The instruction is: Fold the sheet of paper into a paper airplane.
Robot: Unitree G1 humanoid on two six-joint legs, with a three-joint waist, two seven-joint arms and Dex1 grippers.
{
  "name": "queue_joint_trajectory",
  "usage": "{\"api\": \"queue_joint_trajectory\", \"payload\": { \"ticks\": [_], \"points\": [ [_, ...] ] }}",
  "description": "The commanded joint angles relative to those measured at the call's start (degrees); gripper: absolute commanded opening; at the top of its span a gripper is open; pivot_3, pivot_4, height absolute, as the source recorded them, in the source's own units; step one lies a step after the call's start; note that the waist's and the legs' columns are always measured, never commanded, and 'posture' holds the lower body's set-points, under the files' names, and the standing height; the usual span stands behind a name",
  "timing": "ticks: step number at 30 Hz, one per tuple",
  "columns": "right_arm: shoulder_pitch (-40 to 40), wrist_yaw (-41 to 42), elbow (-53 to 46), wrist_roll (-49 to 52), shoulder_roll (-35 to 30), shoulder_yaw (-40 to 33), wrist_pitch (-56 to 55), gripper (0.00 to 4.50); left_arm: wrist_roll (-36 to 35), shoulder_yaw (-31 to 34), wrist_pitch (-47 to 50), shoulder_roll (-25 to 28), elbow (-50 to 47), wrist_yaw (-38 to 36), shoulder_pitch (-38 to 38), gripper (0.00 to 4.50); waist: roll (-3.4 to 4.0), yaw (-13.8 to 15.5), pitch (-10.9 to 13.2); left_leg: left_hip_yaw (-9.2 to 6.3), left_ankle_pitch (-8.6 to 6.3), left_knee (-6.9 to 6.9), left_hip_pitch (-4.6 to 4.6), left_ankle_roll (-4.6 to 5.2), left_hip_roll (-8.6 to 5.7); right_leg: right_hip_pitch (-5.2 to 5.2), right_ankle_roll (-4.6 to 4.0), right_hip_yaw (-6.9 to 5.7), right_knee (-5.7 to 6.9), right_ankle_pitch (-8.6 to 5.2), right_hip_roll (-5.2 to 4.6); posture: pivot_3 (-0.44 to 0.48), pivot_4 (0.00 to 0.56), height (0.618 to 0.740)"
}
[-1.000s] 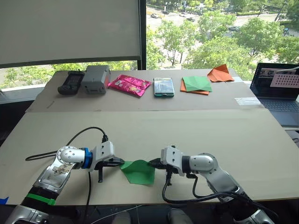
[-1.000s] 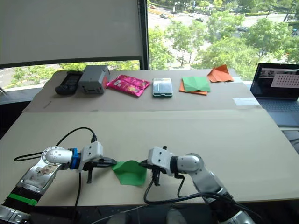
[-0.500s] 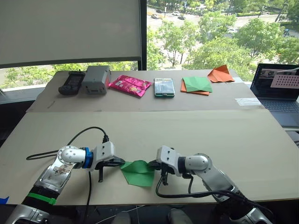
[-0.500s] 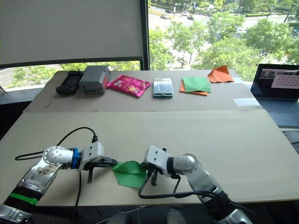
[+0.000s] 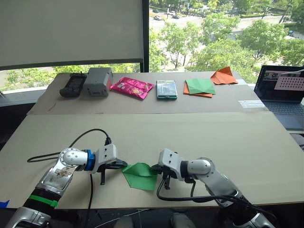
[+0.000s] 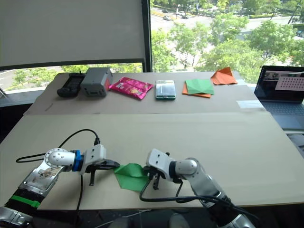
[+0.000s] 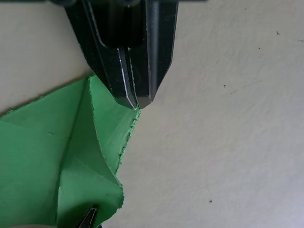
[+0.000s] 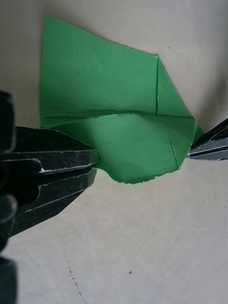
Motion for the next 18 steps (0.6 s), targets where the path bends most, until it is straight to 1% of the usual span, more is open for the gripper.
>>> {"api": "queue_joint_trajectory", "payload": {
  "ticks": [1,5,7,9,11,15,18],
  "points": [
    [0.2,-0.5,-0.5,-0.8,-0.2,1.0,1.3,0.00,0.5,-0.3,2.7,-0.7,0.8,0.2,-0.1,0.02,-0.01,0.0,0.0,0.00,0.00,0.00,0.00,0.00,0.00,0.00,0.00,0.00,0.00,0.00,0.00,0.000,0.150,0.740],
    [0.4,-0.7,-0.7,-0.9,-0.5,1.2,1.3,0.00,-4.9,3.3,8.1,-0.5,-2.8,-1.0,-1.4,0.02,-0.17,-0.1,0.1,0.00,0.00,0.00,-0.05,0.00,0.00,-0.09,0.00,0.00,0.04,0.00,0.00,0.000,0.150,0.740],
    [0.4,-0.8,-0.7,-0.9,-0.7,1.2,1.3,0.00,-9.9,5.8,12.9,-0.2,-6.1,-2.4,-2.2,0.02,-0.26,-0.1,0.1,-0.01,0.00,-0.01,-0.08,0.00,0.00,-0.13,0.00,0.00,0.06,0.00,0.01,0.000,0.150,0.740],
    [0.4,-0.9,-0.6,-0.9,-0.7,1.3,1.3,0.00,-16.4,8.0,19.0,0.8,-10.6,-5.1,-2.4,0.02,-0.37,-0.1,0.2,-0.01,0.00,-0.02,-0.15,0.00,0.01,-0.16,0.00,-0.01,0.05,0.00,0.02,0.000,0.150,0.740],
    [0.5,-1.0,-0.4,-0.9,-0.7,1.4,1.3,0.00,-20.0,8.5,22.8,1.7,-13.6,-7.2,-2.0,0.02,-0.40,-0.2,0.2,-0.02,0.00,-0.03,-0.15,0.00,0.02,-0.16,0.00,-0.01,0.05,0.00,0.02,0.000,0.150,0.740],
    [0.2,-1.1,0.1,-1.0,-0.6,1.7,1.1,0.00,-19.0,6.6,22.7,2.5,-14.8,-7.9,-0.9,0.02,-0.30,-0.2,0.2,-0.01,0.00,-0.05,-0.08,0.00,0.01,-0.13,-0.01,0.00,0.01,0.00,0.02,0.000,0.150,0.740],
    [0.1,-1.2,-0.2,-1.0,-0.6,1.7,1.4,0.00,-15.5,4.4,19.3,1.9,-12.7,-7.3,-0.7,0.02,-0.37,-0.2,0.2,-0.01,0.00,-0.05,-0.08,0.00,0.02,-0.15,-0.01,-0.01,0.01,-0.01,0.02,0.000,0.150,0.740]
  ]
}}
